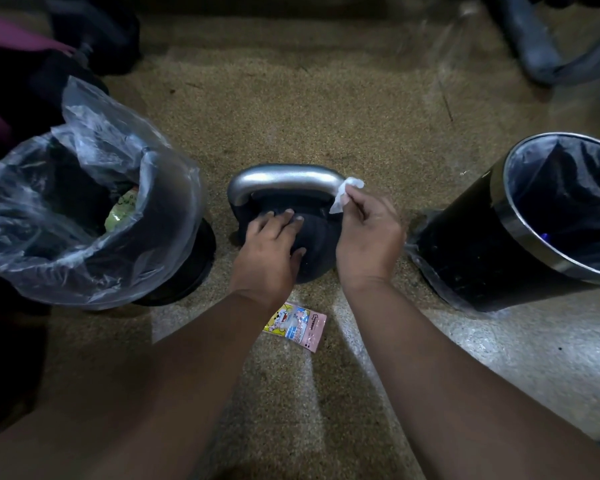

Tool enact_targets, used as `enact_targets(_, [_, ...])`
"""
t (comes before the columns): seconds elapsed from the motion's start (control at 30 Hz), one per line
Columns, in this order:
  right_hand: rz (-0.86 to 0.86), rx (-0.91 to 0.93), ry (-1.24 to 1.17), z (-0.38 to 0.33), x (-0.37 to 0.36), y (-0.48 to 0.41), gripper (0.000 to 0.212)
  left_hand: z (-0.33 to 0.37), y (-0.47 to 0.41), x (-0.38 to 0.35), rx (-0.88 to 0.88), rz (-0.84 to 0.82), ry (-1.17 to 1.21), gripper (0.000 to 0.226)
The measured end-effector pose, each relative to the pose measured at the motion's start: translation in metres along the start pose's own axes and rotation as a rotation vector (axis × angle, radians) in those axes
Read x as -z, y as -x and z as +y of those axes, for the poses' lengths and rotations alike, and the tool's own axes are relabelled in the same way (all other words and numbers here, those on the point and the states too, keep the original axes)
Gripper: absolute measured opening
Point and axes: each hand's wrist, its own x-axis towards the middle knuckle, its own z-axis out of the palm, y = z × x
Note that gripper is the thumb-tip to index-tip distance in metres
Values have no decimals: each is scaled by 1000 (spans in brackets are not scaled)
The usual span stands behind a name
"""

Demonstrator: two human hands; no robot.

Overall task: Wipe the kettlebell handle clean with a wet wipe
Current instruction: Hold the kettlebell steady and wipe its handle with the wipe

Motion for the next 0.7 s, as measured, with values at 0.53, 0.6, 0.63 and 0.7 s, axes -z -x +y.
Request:
enact_targets(0.53, [24, -74, -119, 0, -7, -1, 21, 0, -1, 2, 1, -12, -7, 49])
enact_targets(0.6, [27, -86, -127, 2, -9, -3, 21, 1, -2, 2, 7, -17, -6, 50])
enact_targets(0.63, [24, -115, -136, 3, -9, -6, 21, 1, -2, 1, 5, -18, -4, 50])
enact_targets(0.7, [9, -164, -157, 2, -8, -9, 21, 0, -2, 1, -3, -15, 0, 50])
